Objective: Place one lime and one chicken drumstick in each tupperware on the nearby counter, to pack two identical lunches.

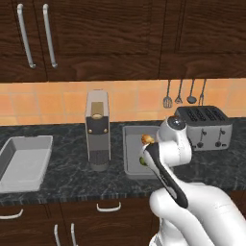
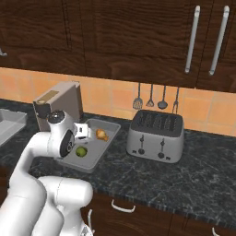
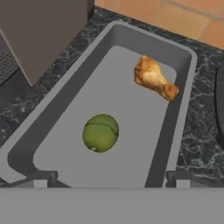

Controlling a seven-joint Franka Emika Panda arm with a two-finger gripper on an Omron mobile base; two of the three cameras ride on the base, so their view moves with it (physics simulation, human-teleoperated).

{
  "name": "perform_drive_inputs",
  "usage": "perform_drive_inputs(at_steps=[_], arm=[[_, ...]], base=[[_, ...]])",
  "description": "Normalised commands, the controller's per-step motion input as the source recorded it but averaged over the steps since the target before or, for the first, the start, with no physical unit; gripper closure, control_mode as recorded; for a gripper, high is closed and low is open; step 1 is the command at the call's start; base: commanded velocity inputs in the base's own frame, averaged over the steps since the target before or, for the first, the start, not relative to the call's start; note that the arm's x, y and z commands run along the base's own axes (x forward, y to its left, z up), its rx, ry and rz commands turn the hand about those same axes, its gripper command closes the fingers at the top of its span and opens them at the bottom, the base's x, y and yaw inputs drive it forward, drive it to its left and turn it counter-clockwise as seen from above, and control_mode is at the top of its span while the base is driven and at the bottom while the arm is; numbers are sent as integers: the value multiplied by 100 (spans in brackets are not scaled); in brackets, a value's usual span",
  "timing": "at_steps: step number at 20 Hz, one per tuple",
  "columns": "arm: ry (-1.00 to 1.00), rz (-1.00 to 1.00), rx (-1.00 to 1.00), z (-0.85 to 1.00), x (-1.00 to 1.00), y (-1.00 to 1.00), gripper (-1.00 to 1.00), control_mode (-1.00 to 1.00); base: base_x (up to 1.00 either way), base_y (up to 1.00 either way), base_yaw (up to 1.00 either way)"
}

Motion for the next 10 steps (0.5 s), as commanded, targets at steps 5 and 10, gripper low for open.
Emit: perform_drive_inputs(at_steps=[5,10], arm=[[-31,0,0,18,-100,-4,-100,-100],[-33,0,0,17,-100,2,-100,-100]], base=[[0,0,0],[0,0,0]])
